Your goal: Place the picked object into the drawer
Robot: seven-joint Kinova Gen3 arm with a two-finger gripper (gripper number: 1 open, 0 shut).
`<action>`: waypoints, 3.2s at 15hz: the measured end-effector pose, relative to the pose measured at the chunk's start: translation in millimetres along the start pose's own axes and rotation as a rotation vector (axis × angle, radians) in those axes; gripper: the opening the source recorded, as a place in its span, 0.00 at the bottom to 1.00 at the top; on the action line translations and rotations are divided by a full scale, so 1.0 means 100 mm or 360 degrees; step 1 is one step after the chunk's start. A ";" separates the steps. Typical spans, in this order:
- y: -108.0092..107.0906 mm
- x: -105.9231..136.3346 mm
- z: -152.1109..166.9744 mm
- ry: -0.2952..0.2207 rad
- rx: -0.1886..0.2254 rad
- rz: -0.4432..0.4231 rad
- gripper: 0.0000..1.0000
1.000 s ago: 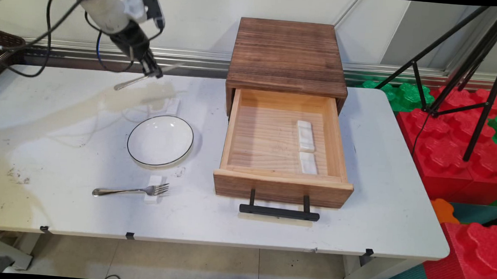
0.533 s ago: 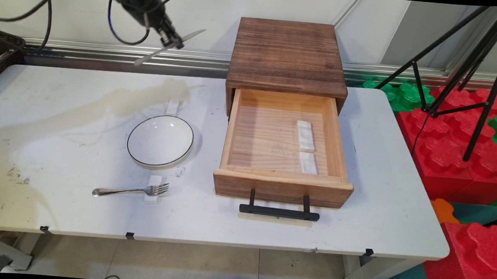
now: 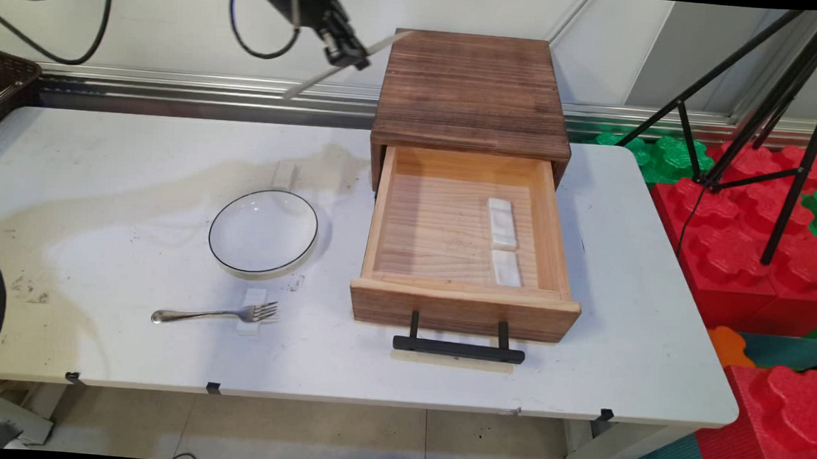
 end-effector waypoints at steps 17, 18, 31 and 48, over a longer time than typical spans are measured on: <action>0.89 1.10 0.80 0.0221 -0.0342 0.0103 0.00; 0.92 1.09 0.89 0.0216 -0.0356 0.0097 0.00; 1.09 0.69 1.68 0.0116 -0.0451 0.0135 0.00; 1.21 0.46 2.26 0.0094 -0.0484 0.0182 0.00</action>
